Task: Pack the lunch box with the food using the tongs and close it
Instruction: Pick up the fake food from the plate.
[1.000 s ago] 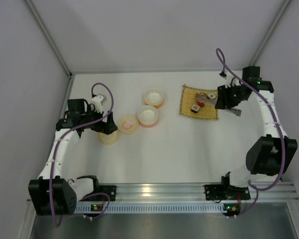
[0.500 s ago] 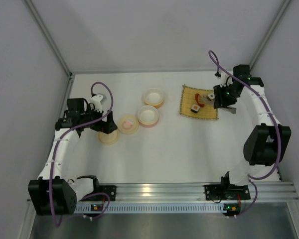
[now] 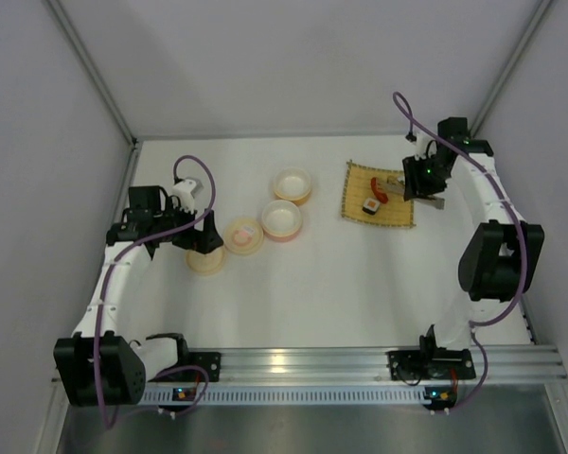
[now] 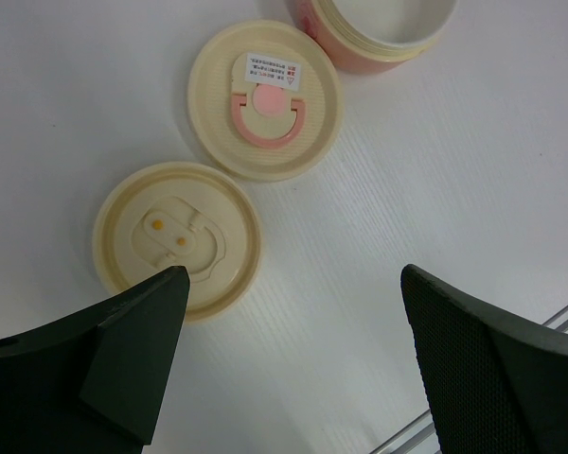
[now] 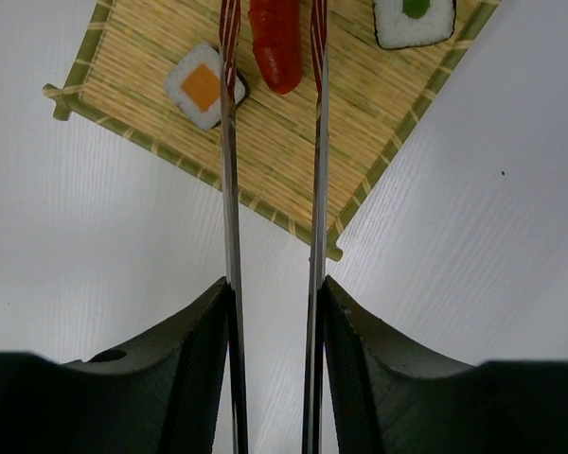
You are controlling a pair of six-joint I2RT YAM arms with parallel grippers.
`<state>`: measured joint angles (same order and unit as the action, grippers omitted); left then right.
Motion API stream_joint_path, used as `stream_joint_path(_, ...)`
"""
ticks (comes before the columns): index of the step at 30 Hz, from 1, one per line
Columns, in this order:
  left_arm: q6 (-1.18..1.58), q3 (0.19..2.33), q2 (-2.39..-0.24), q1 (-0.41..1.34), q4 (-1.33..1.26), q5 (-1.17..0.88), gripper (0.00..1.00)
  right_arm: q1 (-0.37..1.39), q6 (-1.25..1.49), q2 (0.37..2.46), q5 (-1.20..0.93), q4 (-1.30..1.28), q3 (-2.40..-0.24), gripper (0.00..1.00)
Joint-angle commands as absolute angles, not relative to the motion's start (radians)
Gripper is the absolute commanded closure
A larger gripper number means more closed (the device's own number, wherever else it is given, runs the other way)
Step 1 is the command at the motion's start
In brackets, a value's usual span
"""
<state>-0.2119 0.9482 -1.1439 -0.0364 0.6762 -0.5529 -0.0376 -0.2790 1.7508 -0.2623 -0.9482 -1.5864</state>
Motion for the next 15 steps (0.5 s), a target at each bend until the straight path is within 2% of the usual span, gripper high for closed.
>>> stream_joint_path(1, -0.218, 0.973, -1.147, -0.034, 0.658, -0.572, 0.02, -0.015, -0.270, 1.778, -0.253, -0.893, -1.649, 0.59)
stream_joint_path(15, -0.227, 0.953, -1.152, -0.034, 0.649, -0.565, 0.02, -0.011, -0.259, 1.844, -0.276, -0.897, -1.681, 0.57)
